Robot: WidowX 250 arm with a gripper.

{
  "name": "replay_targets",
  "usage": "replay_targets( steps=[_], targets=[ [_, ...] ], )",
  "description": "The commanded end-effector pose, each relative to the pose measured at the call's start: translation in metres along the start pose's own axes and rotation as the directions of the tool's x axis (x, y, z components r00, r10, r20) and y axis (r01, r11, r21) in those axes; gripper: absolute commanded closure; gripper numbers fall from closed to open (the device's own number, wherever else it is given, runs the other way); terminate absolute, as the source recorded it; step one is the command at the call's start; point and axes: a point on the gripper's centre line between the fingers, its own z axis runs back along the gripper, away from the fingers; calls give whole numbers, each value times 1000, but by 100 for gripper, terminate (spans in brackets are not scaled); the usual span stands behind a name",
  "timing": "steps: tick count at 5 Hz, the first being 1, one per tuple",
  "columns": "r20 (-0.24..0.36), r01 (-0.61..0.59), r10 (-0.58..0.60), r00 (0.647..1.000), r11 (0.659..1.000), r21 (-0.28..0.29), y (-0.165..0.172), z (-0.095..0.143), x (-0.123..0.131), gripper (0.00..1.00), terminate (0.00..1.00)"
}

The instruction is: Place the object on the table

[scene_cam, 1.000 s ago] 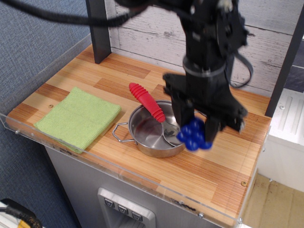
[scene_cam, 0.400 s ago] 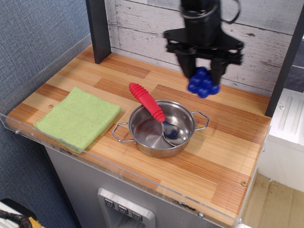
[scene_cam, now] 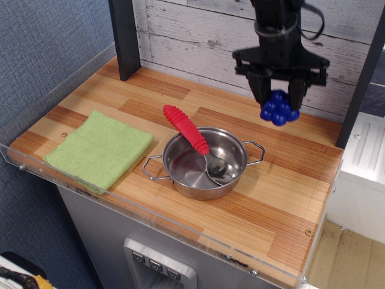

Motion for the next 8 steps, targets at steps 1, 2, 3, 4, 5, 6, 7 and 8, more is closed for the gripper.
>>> replay_targets(
  steps=[1, 2, 3, 4, 5, 6, 7, 8],
  targets=[
    [43, -26, 25, 999, 999, 30, 5, -5, 5, 100, 0],
    [-25, -46, 47, 999, 998, 36, 13, -17, 2, 100, 0],
    [-32, -23, 24, 999, 999, 48, 14, -22, 2, 100, 0],
    [-36, -27, 28, 999, 999, 43, 15, -20, 3, 0, 0],
    [-38, -22, 22, 999, 1000, 3, 17, -12, 4, 0, 0],
    [-23, -19, 18, 1000, 1000, -8, 19, -3, 7, 0, 0],
    [32, -24, 25, 999, 1000, -7, 22, 16, 3, 0, 0],
    [47, 4, -4, 999, 1000, 9, 22, 42, -5, 0, 0]
  ],
)
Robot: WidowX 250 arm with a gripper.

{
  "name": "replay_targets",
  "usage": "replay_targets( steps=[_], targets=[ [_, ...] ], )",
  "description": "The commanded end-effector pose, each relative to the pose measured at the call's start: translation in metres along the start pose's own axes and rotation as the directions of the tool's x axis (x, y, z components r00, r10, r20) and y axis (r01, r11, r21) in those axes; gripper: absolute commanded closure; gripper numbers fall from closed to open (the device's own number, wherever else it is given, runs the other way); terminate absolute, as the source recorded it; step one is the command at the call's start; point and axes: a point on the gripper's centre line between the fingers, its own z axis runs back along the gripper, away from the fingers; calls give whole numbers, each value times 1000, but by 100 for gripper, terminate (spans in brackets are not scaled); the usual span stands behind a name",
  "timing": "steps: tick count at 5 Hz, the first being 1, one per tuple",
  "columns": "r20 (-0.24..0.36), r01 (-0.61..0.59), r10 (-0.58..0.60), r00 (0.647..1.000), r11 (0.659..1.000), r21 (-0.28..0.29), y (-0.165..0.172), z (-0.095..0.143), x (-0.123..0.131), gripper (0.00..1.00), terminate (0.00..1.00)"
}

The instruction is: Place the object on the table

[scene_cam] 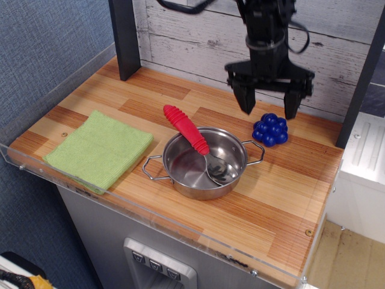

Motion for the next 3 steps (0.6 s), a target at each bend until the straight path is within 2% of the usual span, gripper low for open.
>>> replay_targets(
  steps=[1, 2, 3],
  targets=[
    [106, 47, -48, 993, 999, 20, -2, 84, -32, 0, 0],
    [109, 105, -101, 989, 994, -34, -17, 104, -64, 0, 0],
    [121, 166, -159, 980, 984, -56, -28, 122, -94, 0, 0]
  ],
)
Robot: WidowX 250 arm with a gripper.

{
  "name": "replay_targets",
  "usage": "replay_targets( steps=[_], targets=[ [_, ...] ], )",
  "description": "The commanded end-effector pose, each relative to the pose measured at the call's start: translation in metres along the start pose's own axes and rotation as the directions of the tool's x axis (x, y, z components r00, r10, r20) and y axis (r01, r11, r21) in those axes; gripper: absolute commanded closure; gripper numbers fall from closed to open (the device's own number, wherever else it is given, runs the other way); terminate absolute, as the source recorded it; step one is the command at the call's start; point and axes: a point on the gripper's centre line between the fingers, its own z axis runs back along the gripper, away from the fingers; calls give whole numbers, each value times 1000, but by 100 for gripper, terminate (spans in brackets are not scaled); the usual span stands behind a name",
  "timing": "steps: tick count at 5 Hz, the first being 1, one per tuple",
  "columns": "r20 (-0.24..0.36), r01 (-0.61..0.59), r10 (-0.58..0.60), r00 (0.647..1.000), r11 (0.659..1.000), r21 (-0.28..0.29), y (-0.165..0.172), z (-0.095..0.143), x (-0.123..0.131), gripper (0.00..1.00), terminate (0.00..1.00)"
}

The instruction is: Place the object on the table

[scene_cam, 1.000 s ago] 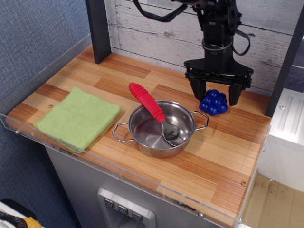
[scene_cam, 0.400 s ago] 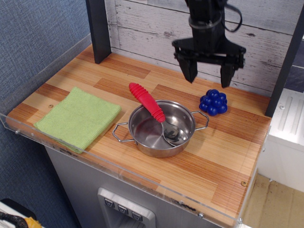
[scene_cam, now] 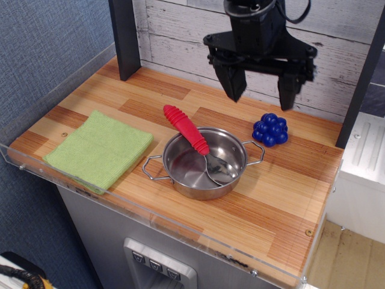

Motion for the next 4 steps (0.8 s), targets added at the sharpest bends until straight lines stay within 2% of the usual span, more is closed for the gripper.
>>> replay_targets(
  steps=[1, 2, 3, 4],
  targets=[
    [74, 65, -63, 995, 998, -26, -9, 53, -48, 0, 0],
    [113, 109, -101, 988, 992, -68, -9, 77, -62, 0, 0],
    [113, 109, -101, 988, 992, -68, -9, 77, -62, 0, 0],
    [113, 109, -101, 988, 992, -68, -9, 77, -62, 0, 100]
  ],
)
